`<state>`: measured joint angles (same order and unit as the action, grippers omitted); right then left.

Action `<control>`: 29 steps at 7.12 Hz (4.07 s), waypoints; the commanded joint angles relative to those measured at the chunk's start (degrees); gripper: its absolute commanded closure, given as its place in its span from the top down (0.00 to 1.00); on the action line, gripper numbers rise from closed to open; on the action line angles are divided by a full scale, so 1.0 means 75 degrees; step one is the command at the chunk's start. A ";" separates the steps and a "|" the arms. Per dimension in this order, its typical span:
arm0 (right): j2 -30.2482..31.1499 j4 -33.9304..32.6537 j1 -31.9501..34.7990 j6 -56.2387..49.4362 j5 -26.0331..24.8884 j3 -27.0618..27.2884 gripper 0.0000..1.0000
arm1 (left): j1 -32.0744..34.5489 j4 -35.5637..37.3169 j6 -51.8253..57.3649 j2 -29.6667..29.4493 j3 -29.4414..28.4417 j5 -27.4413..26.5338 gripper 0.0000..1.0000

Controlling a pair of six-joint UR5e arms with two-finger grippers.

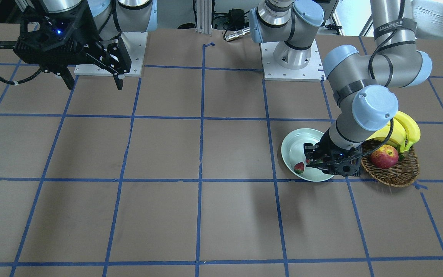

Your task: Collect all strawberries into plate

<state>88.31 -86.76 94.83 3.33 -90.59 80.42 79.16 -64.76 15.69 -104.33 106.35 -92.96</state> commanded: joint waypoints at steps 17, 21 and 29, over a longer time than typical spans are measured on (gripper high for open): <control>0.0143 -0.0749 -0.0410 0.0013 0.0114 0.0668 1.00 | 0.1496 -0.2954 -0.1447 0.2098 -0.3045 0.0115 0.90; 0.0154 -0.0761 -0.0387 0.0036 0.0138 0.0692 1.00 | 0.1245 -0.3399 -0.1574 0.2098 -0.3012 0.0405 0.91; 0.0154 -0.0772 -0.0387 0.0024 0.0208 0.0727 1.00 | 0.1187 -0.3518 -0.1599 0.2145 -0.3082 0.0336 1.00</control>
<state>89.47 -92.54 91.93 3.52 -89.00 85.82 87.97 -91.20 3.69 -88.35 83.26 -90.36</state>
